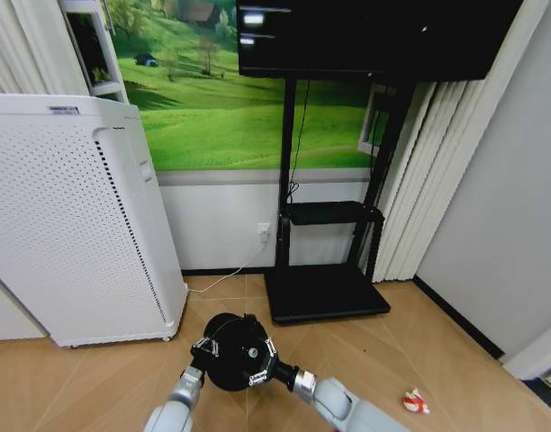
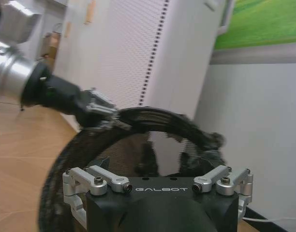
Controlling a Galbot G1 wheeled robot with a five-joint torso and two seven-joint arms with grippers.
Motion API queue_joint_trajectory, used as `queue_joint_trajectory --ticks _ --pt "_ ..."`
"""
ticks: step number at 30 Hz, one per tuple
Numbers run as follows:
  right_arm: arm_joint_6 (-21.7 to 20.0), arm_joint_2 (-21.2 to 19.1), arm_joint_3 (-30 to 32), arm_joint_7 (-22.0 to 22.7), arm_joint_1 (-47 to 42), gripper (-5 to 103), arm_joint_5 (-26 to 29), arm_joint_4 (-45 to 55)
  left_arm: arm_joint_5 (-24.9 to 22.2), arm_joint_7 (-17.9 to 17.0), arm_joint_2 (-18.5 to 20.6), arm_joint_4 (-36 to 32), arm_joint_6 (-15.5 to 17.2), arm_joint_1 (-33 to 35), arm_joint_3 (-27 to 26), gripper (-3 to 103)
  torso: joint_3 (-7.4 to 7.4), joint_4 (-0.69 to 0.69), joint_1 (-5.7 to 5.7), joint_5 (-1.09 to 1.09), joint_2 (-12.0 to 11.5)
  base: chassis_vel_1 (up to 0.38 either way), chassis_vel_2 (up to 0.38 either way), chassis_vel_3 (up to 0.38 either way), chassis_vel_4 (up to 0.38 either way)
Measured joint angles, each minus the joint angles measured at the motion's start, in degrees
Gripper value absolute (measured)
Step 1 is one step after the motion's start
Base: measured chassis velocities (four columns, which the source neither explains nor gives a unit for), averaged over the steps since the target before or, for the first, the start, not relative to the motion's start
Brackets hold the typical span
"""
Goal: Pick up the trash bin and place the garbage on the floor into it.
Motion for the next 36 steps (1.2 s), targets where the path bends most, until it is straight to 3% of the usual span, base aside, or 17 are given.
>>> queue_joint_trajectory --ticks 2,4,5,7,13,16,17,20,24,31,36 --pt "-2.4 -0.7 1.6 2.2 -0.6 100 2.1 1.4 -0.1 0.0 0.1 -0.1 -0.1 0.3 -0.6 4 0.0 0.01 0.0 0.0 0.0 0.0 0.0 0.0 0.0" --pt "-7.3 -2.0 5.2 6.7 -1.9 100 6.4 4.6 -0.5 0.0 0.3 -0.5 -0.2 0.9 -1.7 4 0.0 0.0 0.0 -0.01 0.0 0.0 0.0 0.0 0.0" --pt "-7.3 -2.0 5.2 6.7 -1.9 100 6.4 4.6 -0.5 0.0 0.3 -0.5 -0.2 0.9 -1.7 4 0.0 0.0 0.0 -0.01 0.0 0.0 0.0 0.0 0.0" --pt "-11.3 -3.1 9.2 11.7 -3.6 100 9.6 7.7 -1.0 0.0 0.6 -1.2 -0.4 1.7 -3.1 4 0.0 0.0 0.0 -0.01 0.0 0.0 0.0 0.0 0.0" --pt "-13.6 -5.2 19.3 15.7 -7.3 100 9.6 10.3 -2.1 0.0 1.0 -2.9 -0.7 3.6 -6.7 4 0.0 0.0 0.0 0.0 0.0 0.0 0.0 0.0 0.0" --pt "-18.8 -6.2 26.5 19.7 -11.5 100 10.8 12.8 -2.6 0.0 1.0 -4.4 -1.0 4.9 -9.3 4 0.0 -0.01 0.0 0.0 0.0 0.0 0.0 0.0 0.0" --pt "-18.8 -6.2 26.5 19.7 -11.5 100 10.8 12.8 -2.6 0.0 1.0 -4.4 -1.0 4.9 -9.3 4 0.0 -0.01 0.0 0.0 0.0 0.0 0.0 0.0 0.0" --pt "-24.9 -6.0 33.8 24.3 -16.6 100 13.8 15.3 -3.1 -0.1 0.3 -6.0 -1.3 6.6 -12.3 4 0.0 0.0 0.0 -0.01 0.0 0.0 0.0 0.0 0.0" --pt "-28.3 -5.0 40.8 26.8 -21.6 100 14.3 17.1 -3.3 -0.1 -0.7 -8.0 -1.6 8.6 -14.6 4 0.0 -0.01 -0.01 0.0 0.0 0.0 0.0 0.0 0.0" --pt "-28.6 -2.7 50.1 27.0 -29.0 100 14.6 20.6 -4.1 -0.4 -1.5 -11.0 -2.0 12.5 -17.2 4 -0.01 0.0 -0.01 -0.01 0.0 0.0 0.0 0.0 0.0" --pt "-26.4 -1.4 52.0 25.6 -31.9 100 14.0 22.2 -4.5 -0.6 -1.7 -12.1 -2.4 14.0 -18.2 4 -0.01 0.0 -0.01 -0.01 0.0 0.0 0.0 0.0 0.0"
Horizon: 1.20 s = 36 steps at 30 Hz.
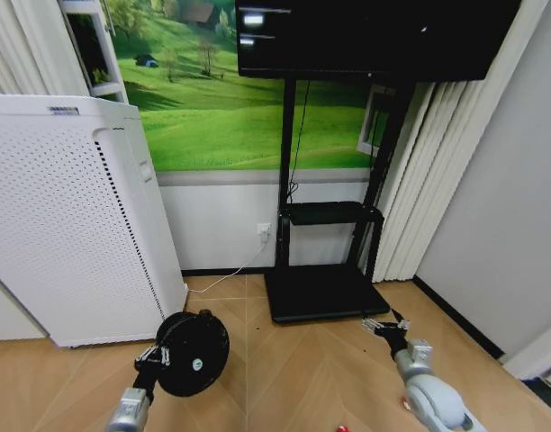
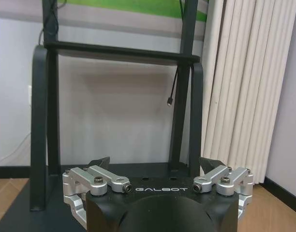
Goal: Pick up the trash bin and place the garbage on the floor into it.
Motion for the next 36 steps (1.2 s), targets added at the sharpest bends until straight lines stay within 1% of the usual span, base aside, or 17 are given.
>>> queue_joint_trajectory --ticks 2,7,17,22,23,25,26,28,34,36 --pt "1.9 1.2 0.2 -1.3 -1.0 100 -1.0 0.6 0.0 -0.1 -0.2 -0.4 -0.5 0.6 -0.3 4 0.0 0.01 0.0 0.0 0.0 0.0 0.0 0.0 0.0" --pt "3.6 2.5 0.0 -2.2 -1.4 100 -2.1 0.7 0.0 -0.3 -0.4 -1.0 -1.0 1.2 -0.4 4 0.0 0.0 0.0 0.0 0.0 0.0 0.0 0.0 0.0" --pt "4.1 2.6 -0.6 -3.2 -1.4 100 -2.6 0.2 -0.7 -0.4 0.2 -0.9 -1.7 1.6 -0.7 4 0.01 0.0 0.0 -0.01 0.0 -0.031 -0.033 0.042 0.039" --pt "6.5 3.0 -1.2 -3.7 -0.7 100 -3.7 -0.9 -0.9 -0.4 0.5 -0.3 -1.8 1.1 -0.6 4 0.01 0.02 0.0 -0.01 0.0 -0.163 -0.171 0.164 0.168" --pt "7.0 3.1 -1.2 -3.8 -0.6 100 -3.9 -1.2 -0.9 -0.4 0.5 -0.1 -1.8 1.0 -0.6 4 0.01 -0.01 0.0 0.01 0.0 -0.18 -0.175 0.17 0.165" --pt "7.5 3.1 -1.3 -3.8 -0.6 100 -3.8 -1.5 -0.9 -0.4 0.6 0.0 -1.9 1.0 -0.5 4 0.02 -0.02 0.0 0.02 0.0 -0.168 -0.175 0.154 0.15" --pt "8.4 3.0 -1.5 -4.1 -0.6 100 -3.5 -1.9 -0.9 -0.4 0.6 0.1 -1.9 0.9 -0.4 4 0.02 -0.01 0.0 0.02 0.0 -0.088 -0.127 0.049 0.101" --pt "8.7 3.0 -1.6 -4.4 -0.6 100 -3.4 -2.2 -0.9 -0.4 0.6 0.3 -1.9 0.8 -0.4 4 0.02 0.0 0.0 0.01 0.0 -0.028 -0.099 0.049 0.077" --pt "9.2 3.2 -1.9 -5.1 -0.7 100 -3.3 -2.8 -0.7 -0.4 0.5 0.8 -1.9 0.6 -0.2 4 0.02 0.03 0.01 -0.01 0.0 0.117 -0.041 -0.135 0.045" --pt "9.2 3.2 -2.0 -5.2 -0.7 100 -3.6 -3.2 -0.5 -0.4 0.5 1.0 -2.0 0.4 0.0 4 0.01 0.0 0.01 -0.01 0.0 0.189 -0.081 -0.191 0.102"
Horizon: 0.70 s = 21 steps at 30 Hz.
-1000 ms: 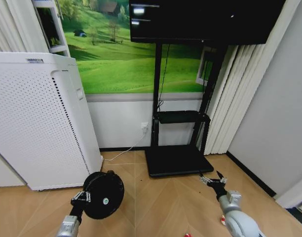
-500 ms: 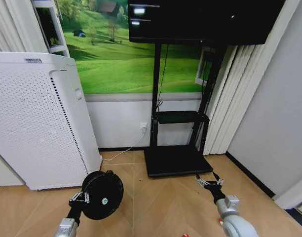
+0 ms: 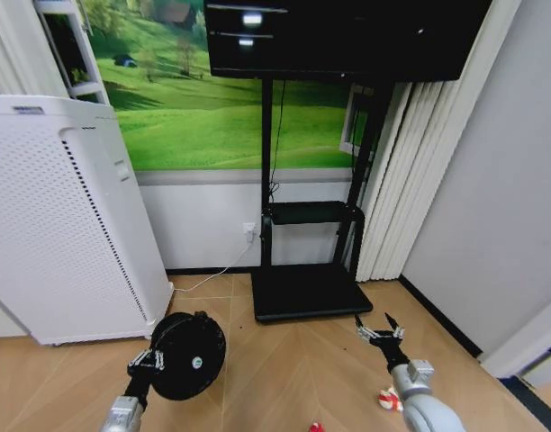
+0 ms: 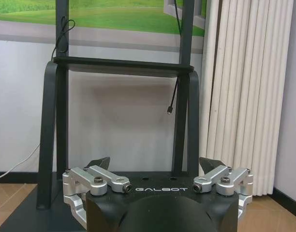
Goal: Pick up the trash bin and place the garbage on the floor into it.
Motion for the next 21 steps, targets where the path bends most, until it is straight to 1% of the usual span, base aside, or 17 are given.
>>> queue_joint_trajectory --ticks 7,10,12,13,14,16,19,20,21 --pt "1.2 -0.1 -0.3 0.3 0.9 100 -2.2 -2.7 0.5 0.0 -0.1 0.4 0.0 0.0 0.4 4 -0.02 0.01 -0.02 0.01 0.0 0.193 -0.182 -0.188 0.171" --pt "1.2 -0.6 -0.7 0.8 1.1 100 -3.5 -3.8 1.0 -0.1 -0.2 0.7 -0.1 0.3 0.8 4 -0.02 -0.01 -0.02 0.02 0.0 0.032 -0.126 -0.08 0.079" --pt "0.9 -1.1 -0.9 1.0 1.1 100 -4.4 -4.1 1.3 -0.2 -0.3 0.8 -0.1 0.5 0.9 4 -0.01 0.0 -0.02 0.02 0.0 0.004 -0.036 -0.022 0.009" --pt "0.1 -1.9 -1.2 1.1 0.8 100 -5.4 -4.3 1.6 -0.2 -0.3 1.1 -0.1 0.7 1.1 4 0.0 0.02 -0.01 0.01 0.0 0.0 0.0 0.0 0.0" --pt "0.1 -1.9 -1.2 1.1 0.8 100 -5.4 -4.3 1.6 -0.2 -0.3 1.1 -0.1 0.7 1.1 4 0.0 0.02 -0.01 0.01 0.0 0.0 0.0 0.0 0.0" --pt "-2.6 -3.5 -2.4 1.1 0.0 100 -6.8 -5.8 1.9 -0.4 -0.1 1.9 -0.1 0.9 1.2 4 0.01 0.01 0.01 -0.01 0.0 -0.053 0.071 0.044 -0.061" --pt "-3.3 -4.1 -3.5 1.1 0.0 100 -6.9 -7.4 2.0 -0.5 0.3 2.3 0.1 1.0 1.1 4 0.01 0.01 0.01 0.02 0.0 -0.028 0.057 0.042 -0.042" --pt "-4.0 -4.7 -4.5 1.1 0.1 100 -6.9 -8.6 2.0 -0.5 0.6 2.6 0.4 1.0 1.0 4 0.01 0.01 0.01 0.02 0.0 0.0 0.0 0.0 0.0" --pt "-5.0 -5.7 -6.6 1.3 0.3 100 -6.2 -10.5 2.0 -0.5 1.3 2.8 1.0 1.3 0.7 4 0.01 0.01 0.01 0.0 0.0 0.0 0.0 0.0 0.0"
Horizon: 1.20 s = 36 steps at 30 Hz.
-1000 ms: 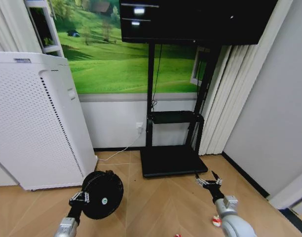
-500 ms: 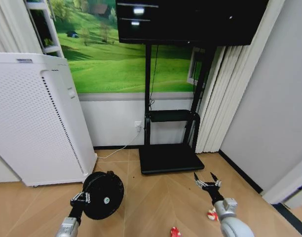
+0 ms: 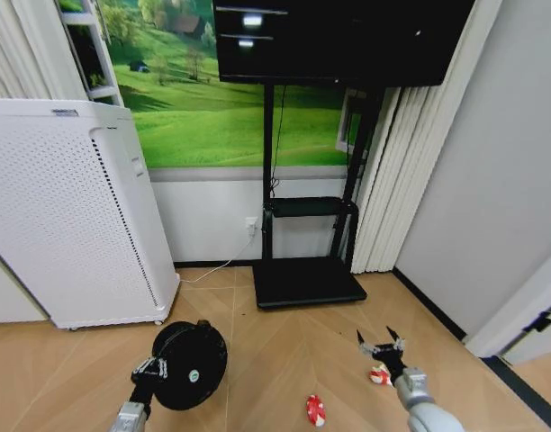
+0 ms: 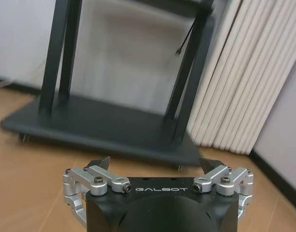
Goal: Pick up the trash bin and place the garbage on the floor into it.
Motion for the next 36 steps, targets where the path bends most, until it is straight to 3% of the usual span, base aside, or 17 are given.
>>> queue_joint_trajectory --ticks 4,13,19,26,36 --pt "-0.5 -1.5 -3.5 0.5 0.6 100 1.4 -2.4 -0.3 0.0 1.6 0.2 0.3 0.4 -0.1 4 0.0 -0.01 0.0 0.03 0.0 0.0 0.0 0.0 0.0" --pt "-0.8 -6.2 -20.0 0.2 5.8 100 8.5 -7.4 -2.3 0.1 5.3 -0.2 0.6 0.5 -0.3 4 -0.01 0.0 -0.01 0.02 0.0 0.0 0.0 0.0 0.0" --pt "1.9 -9.3 -31.4 -2.3 11.5 100 9.3 -10.6 -3.8 0.1 7.1 0.3 0.8 -0.4 -0.7 4 -0.01 0.0 -0.01 -0.01 0.0 0.0 0.0 0.0 0.0" --pt "2.9 -8.6 -38.6 -2.8 14.6 100 8.5 -14.2 -4.0 0.2 7.3 1.0 1.1 -1.3 0.1 4 -0.01 0.0 -0.01 0.02 0.0 0.0 0.0 0.0 0.0" --pt "3.5 -5.9 -43.0 -2.7 16.7 100 6.8 -18.2 -4.0 0.3 7.4 1.5 1.5 -2.4 0.9 4 -0.01 0.0 -0.01 0.01 0.0 0.0 0.0 0.0 0.0"
